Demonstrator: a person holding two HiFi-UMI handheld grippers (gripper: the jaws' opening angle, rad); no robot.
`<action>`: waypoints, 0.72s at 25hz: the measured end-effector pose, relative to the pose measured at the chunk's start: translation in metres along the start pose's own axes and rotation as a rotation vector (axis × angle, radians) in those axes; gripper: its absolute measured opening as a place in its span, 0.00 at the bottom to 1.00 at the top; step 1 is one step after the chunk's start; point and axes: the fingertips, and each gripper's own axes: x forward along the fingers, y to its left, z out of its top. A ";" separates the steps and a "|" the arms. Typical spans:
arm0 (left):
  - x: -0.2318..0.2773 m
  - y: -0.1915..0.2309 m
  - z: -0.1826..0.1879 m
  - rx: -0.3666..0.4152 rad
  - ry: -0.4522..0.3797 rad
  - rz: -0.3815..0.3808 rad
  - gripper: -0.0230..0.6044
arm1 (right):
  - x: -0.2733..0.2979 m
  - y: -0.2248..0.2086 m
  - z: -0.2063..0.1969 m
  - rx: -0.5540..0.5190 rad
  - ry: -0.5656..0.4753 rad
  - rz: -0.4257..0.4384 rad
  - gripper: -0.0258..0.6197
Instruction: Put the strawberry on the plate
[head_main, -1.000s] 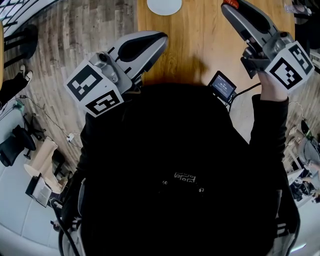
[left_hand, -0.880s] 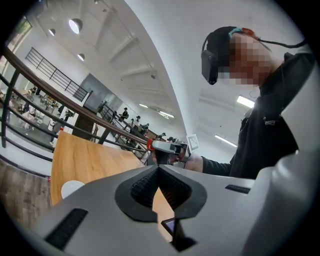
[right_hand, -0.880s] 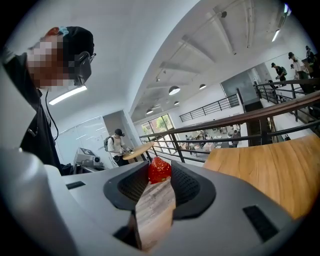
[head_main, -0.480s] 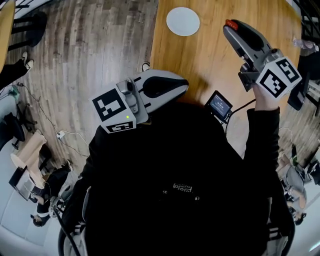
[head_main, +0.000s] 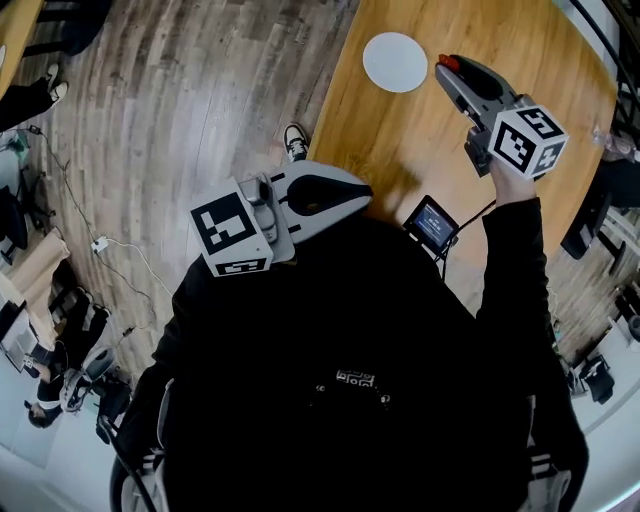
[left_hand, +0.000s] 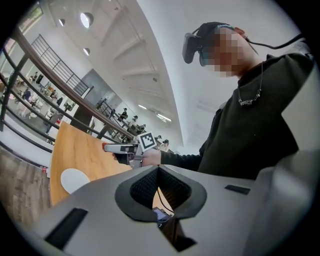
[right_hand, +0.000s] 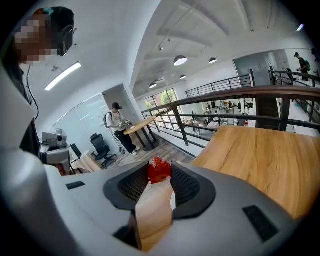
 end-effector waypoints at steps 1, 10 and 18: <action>0.002 -0.002 0.000 -0.003 -0.003 -0.005 0.04 | 0.005 -0.003 -0.002 -0.001 0.016 0.002 0.27; -0.019 0.004 -0.007 -0.037 -0.058 0.010 0.04 | 0.058 -0.023 -0.030 -0.001 0.134 0.002 0.27; -0.039 0.010 -0.008 -0.059 -0.095 0.054 0.04 | 0.085 -0.038 -0.060 0.020 0.215 -0.013 0.27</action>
